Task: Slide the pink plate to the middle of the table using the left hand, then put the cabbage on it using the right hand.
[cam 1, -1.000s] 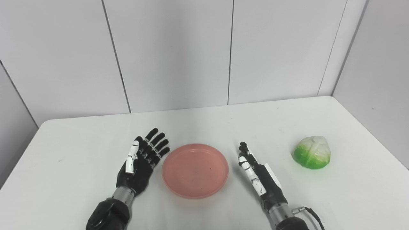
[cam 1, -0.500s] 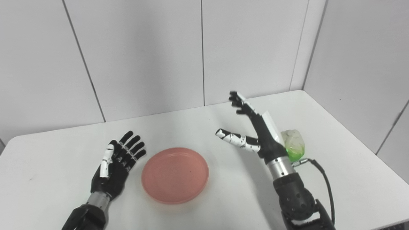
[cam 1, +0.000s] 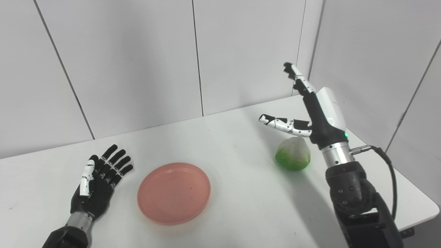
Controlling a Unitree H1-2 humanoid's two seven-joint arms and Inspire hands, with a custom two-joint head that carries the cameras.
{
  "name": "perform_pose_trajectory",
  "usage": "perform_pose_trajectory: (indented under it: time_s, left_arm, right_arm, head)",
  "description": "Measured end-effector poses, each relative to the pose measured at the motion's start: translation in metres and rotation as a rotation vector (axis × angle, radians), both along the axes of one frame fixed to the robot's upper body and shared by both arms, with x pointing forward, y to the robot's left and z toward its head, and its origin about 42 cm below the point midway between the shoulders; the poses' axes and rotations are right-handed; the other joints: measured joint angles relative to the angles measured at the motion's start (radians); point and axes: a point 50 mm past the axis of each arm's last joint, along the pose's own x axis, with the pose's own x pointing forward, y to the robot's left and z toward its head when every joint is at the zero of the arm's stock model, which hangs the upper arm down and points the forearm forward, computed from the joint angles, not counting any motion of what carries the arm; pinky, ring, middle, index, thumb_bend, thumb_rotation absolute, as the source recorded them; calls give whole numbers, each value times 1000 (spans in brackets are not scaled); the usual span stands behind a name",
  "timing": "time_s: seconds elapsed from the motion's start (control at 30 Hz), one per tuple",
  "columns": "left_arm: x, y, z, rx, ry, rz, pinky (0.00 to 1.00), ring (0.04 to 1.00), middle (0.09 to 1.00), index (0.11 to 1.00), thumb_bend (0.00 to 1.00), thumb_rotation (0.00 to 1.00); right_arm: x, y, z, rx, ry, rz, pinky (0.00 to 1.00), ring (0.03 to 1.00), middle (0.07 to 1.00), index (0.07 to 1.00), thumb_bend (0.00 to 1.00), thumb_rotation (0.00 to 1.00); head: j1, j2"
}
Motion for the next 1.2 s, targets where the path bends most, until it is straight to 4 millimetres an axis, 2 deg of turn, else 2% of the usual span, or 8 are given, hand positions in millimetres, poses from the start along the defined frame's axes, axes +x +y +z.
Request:
perform_pose_trajectory:
  time_s: [0.13, 0.3, 0.4, 0.57, 0.73, 0.93, 1.2]
  left_arm:
    - [1, 4, 0, -1, 1, 7, 755, 790, 803, 809, 404, 877]
    - [0, 7, 0, -1, 1, 10, 753, 789, 803, 807, 403, 878]
    - [1, 8, 0, -1, 0, 10, 755, 790, 804, 808, 402, 888]
    - [1, 9, 1, -4, -1, 12, 760, 795, 807, 812, 408, 847]
    - [0, 12, 2, -6, -1, 10, 770, 801, 815, 819, 408, 849]
    - [-4, 17, 2, -11, 0, 13, 772, 803, 817, 822, 402, 838]
    - [-7, 24, 3, -14, 1, 19, 786, 814, 823, 819, 411, 820]
  right_arm:
    - [-11, -25, -5, -12, 23, -97, 847, 932, 969, 986, 1000, 591]
    - [-16, -37, -27, 6, 112, -145, 882, 963, 998, 1000, 1000, 606]
    - [-14, -40, -35, 19, 147, -158, 856, 954, 998, 1000, 1000, 597]
    - [-8, -43, -48, 30, 218, -166, 818, 937, 995, 1000, 1000, 624]
    - [1, -47, -69, 45, 321, -153, 846, 960, 1000, 1000, 1000, 583]
    - [11, -50, -87, 50, 403, -142, 812, 945, 1000, 1000, 1000, 618]
    - [25, -50, -93, 16, 449, -128, 875, 970, 1000, 1000, 1000, 629]
  head:
    - [-9, 5]
    - [-21, 9]
    - [-25, 14]
    - [-29, 25]
    - [-31, 35]
    - [-32, 46]
    - [-37, 60]
